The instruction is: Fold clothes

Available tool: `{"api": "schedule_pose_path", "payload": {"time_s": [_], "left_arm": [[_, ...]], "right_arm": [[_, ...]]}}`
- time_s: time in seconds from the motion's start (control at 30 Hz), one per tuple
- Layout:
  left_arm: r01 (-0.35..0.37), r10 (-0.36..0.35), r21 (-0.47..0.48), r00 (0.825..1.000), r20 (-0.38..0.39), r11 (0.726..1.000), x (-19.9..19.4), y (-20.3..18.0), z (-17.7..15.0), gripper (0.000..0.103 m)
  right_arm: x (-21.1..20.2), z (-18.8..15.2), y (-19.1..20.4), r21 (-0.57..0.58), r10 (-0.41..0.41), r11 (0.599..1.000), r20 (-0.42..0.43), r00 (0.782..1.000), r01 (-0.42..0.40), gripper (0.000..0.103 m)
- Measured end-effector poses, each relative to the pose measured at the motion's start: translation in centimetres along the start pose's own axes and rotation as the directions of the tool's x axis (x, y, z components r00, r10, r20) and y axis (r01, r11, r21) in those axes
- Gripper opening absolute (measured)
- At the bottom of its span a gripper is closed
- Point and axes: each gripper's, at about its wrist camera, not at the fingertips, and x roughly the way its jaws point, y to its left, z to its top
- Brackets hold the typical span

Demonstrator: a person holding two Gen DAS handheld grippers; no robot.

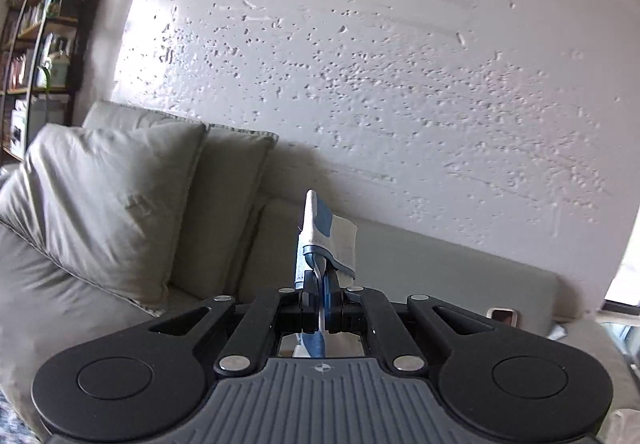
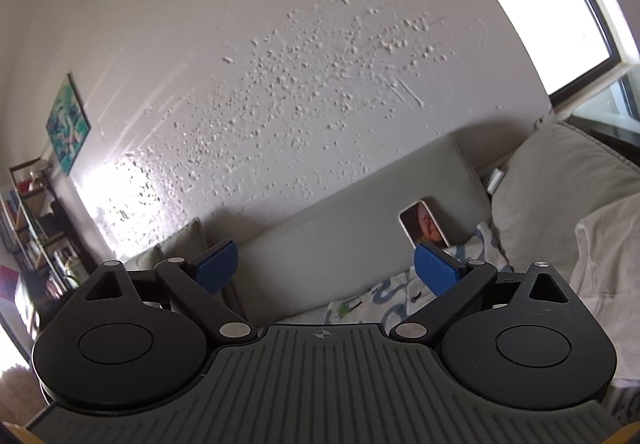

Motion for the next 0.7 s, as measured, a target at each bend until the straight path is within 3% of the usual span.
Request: {"api": "schedule_pose_path", "payload": {"time_s": [0.2, 0.37, 0.5, 0.63, 0.7], "left_arm": [[0.089, -0.088, 0.027, 0.996, -0.033, 0.996, 0.0, -2.5, -4.1, 0.001], [0.048, -0.048, 0.093, 0.999, -0.006, 0.994, -0.6, -9.9, -5.2, 0.001], [0.129, -0.129, 0.058, 0.992, -0.013, 0.990, -0.2, -18.0, -5.9, 0.001], [0.255, -0.247, 0.079, 0.964, -0.097, 0.964, 0.0, -27.6, -9.3, 0.001], [0.330, -0.303, 0.118, 0.932, -0.198, 0.937, 0.3, -31.9, -12.5, 0.003]], "right_arm": [[-3.1, 0.1, -3.0, 0.058, -0.053, 0.997, 0.026, 0.998, 0.052, 0.098], [-4.6, 0.0, -6.3, 0.110, -0.135, 0.985, 0.026, 0.991, 0.131, 0.098], [-5.8, 0.7, -8.5, 0.156, -0.192, 0.971, 0.066, 0.979, 0.180, 0.098], [-6.8, 1.2, -9.6, 0.164, -0.219, 0.965, 0.088, 0.972, 0.203, 0.098], [-7.3, 1.3, -10.0, 0.169, -0.230, 0.962, 0.091, 0.969, 0.213, 0.098]]}}
